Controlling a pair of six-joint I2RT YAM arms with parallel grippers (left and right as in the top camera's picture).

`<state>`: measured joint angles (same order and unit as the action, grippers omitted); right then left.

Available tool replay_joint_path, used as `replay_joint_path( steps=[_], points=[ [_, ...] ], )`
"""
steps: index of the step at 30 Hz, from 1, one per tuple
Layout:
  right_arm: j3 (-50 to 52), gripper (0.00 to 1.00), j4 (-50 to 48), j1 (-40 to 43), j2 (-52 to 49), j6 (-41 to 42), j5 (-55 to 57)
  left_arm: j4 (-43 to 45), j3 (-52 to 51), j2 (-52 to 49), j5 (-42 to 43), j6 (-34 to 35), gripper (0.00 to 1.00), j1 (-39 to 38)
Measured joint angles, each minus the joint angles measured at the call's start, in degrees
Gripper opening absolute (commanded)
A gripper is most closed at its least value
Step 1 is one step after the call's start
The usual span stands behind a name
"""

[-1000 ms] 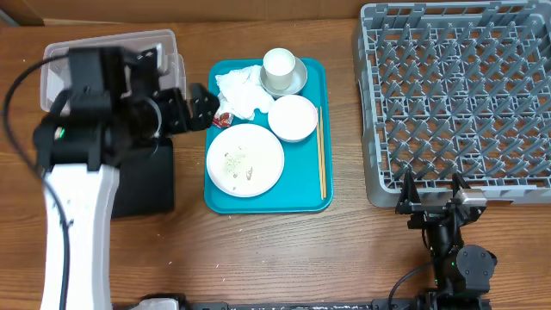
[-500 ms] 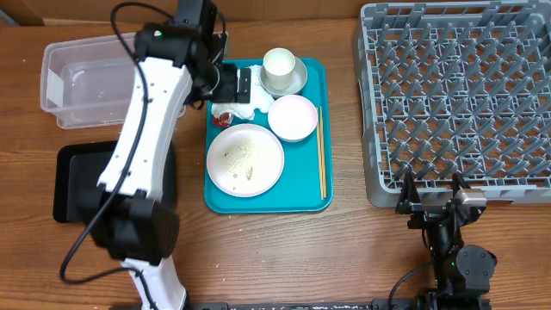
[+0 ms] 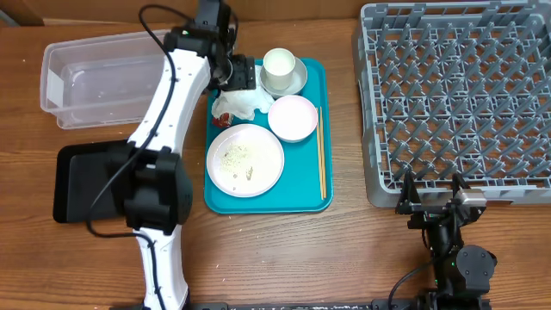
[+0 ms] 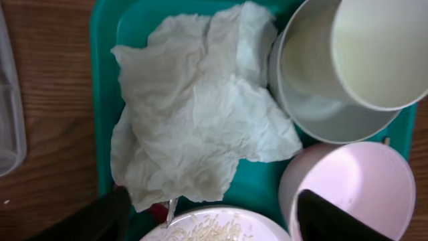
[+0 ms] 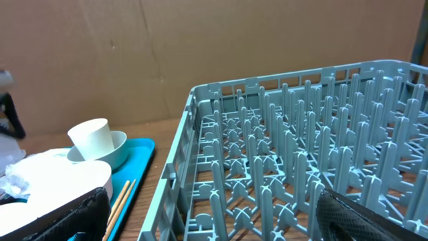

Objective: Sort waste into correct bins and load items into the dishwasher
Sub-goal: 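Reach the left gripper to the white napkin on the teal tray and grasp it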

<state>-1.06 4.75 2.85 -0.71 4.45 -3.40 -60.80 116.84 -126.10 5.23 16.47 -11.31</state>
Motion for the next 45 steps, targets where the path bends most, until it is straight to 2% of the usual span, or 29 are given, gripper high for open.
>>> replay_joint_path(
  steps=[3,8,24,31,37,45],
  points=[
    [0.0,1.0,0.1,0.0,0.0,0.0,0.0,-0.5,0.0,-1.9,0.0,4.4,0.75,0.8],
    [0.0,1.0,0.1,0.0,0.0,0.0,0.0,-0.5,0.0,-3.3,0.6,10.0,0.72,2.9],
    [0.0,1.0,0.1,0.0,0.0,0.0,0.0,2.6,0.0,-7.1,2.1,13.6,0.72,3.8],
    [0.0,1.0,0.1,0.0,0.0,0.0,0.0,4.1,0.0,-7.1,3.0,13.6,0.59,3.8],
    [0.0,1.0,0.0,0.0,0.0,0.0,0.0,4.4,0.0,-7.1,3.1,15.0,0.57,3.8],
    [0.0,1.0,0.0,0.0,0.0,0.0,0.0,5.9,0.0,-7.1,3.1,15.8,0.45,3.8]
  ],
)
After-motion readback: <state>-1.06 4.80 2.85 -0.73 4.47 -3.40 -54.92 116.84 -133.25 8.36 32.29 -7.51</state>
